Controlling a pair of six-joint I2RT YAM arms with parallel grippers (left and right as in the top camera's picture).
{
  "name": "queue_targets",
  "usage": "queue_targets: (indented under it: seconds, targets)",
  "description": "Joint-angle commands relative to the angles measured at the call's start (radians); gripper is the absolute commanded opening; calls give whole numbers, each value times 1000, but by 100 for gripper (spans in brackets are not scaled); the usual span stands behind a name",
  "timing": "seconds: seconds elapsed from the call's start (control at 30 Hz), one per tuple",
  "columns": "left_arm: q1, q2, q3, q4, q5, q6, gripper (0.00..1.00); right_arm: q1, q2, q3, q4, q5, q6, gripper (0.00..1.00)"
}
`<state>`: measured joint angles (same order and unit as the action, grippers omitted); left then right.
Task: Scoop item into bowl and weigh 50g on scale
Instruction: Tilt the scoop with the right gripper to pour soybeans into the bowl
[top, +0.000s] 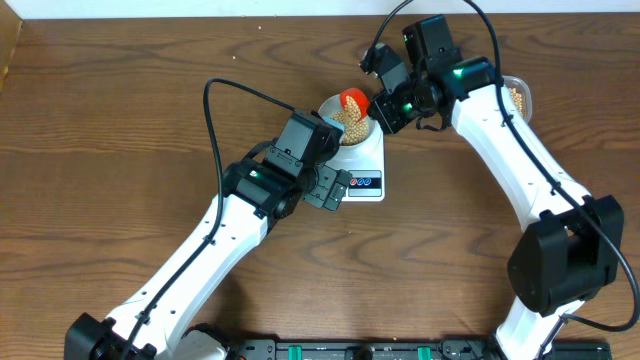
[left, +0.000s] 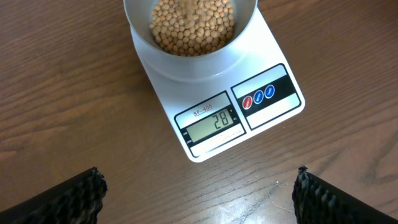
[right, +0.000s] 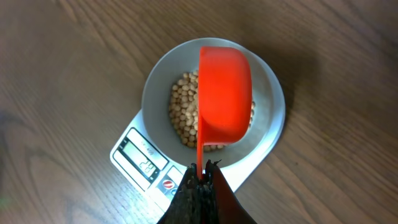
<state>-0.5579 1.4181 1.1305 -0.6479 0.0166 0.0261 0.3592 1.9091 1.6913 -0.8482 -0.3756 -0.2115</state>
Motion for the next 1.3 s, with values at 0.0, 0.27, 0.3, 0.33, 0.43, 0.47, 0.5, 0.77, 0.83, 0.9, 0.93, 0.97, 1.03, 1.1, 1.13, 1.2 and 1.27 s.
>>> queue_targets:
  seconds: [0.0,0.27,0.3,0.33,0.43,0.47,0.5,0.77,0.83,0.9,0.93,0.97,1.03,1.1,1.13,1.2,1.27]
  targets:
    - [3,1,3,-3,-3,-2,98,3,-21,-2,0,18,-7,1]
    - [3,1,3,-3,-3,-2,98,4,-21,-2,-4,18,-29,1]
    - [3,1,3,-3,-3,-2,98,4,-21,-2,-4,18,-30,1]
    - [3,1,3,-3,-3,-2,98,3,-21,-2,-4,18,-29,1]
    - [3,1,3,-3,-3,-2,98,3,-21,-2,-4,18,-30,1]
    - [3,1,3,-2,-3,-2,98,3,-21,-2,-4,18,-30,1]
    - [3,1,3,-2,-3,-2,98,3,-21,-2,-4,18,-31,1]
    - [3,1,3,-2,-3,-2,98,3,-21,-2,-8,3,-33,1]
    - [3,1,3,-2,-3,-2,98,3,-21,-2,-8,3,-33,1]
    - [3,1,3,-3,-3,-2,98,3,-21,-2,-8,3,-33,1]
    - [3,1,3,-2,-3,-2,98,3,-21,-2,-9,3,-33,1]
    - [3,1,3,-2,-3,-2,98,4,-21,-2,-9,2,-33,1]
    - [3,1,3,-3,-3,-2,98,3,-21,-2,-8,2,-33,1]
    - [3,1,3,-3,-3,-2,98,4,-21,-2,-8,2,-33,1]
    - [3,1,3,-2,-3,-2,98,4,-21,-2,-8,2,-33,1]
    - [3,1,3,-2,-3,-2,98,4,-21,-2,-8,2,-36,1]
    - [3,1,3,-2,-3,-2,98,4,-21,-2,-8,-2,-56,1]
